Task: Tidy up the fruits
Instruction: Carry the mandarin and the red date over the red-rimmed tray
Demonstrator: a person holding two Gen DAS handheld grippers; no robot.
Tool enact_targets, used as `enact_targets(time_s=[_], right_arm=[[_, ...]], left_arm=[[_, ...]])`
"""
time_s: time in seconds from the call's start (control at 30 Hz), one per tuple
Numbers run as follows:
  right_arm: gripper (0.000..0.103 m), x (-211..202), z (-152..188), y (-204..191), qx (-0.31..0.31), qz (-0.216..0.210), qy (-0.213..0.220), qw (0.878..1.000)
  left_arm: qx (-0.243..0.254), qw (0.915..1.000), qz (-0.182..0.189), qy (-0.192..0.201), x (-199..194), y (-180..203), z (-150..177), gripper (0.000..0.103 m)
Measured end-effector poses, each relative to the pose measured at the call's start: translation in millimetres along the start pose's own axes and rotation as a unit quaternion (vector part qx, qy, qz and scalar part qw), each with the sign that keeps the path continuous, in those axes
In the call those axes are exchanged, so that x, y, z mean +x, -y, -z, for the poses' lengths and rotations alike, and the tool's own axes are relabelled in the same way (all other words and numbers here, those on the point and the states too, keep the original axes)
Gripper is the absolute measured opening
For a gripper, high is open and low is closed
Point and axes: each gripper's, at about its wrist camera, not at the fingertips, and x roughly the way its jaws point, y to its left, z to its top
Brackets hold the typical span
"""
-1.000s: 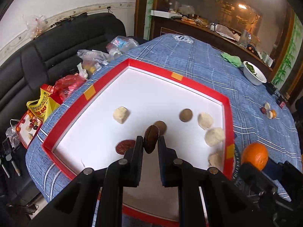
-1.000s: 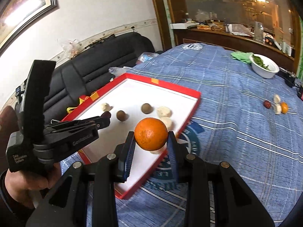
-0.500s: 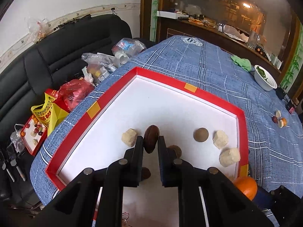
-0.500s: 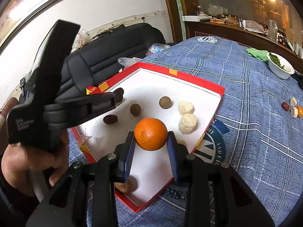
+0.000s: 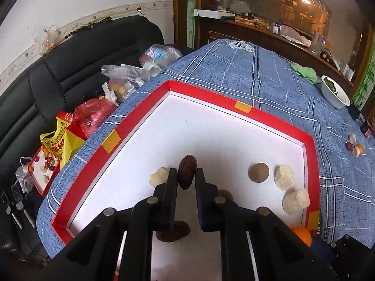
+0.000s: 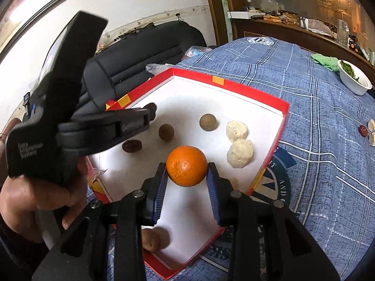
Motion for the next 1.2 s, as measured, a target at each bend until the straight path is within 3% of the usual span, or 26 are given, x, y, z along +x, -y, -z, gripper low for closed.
enact_targets(time_s=[1.2], right_arm=[[0.036,7.7,-1.3,4.0,0.009,-0.002,-0.005,1.0]], left_arm=[[0.016,0.9997,-0.018,0.003,10.2,10.5,-16.1,0.013]])
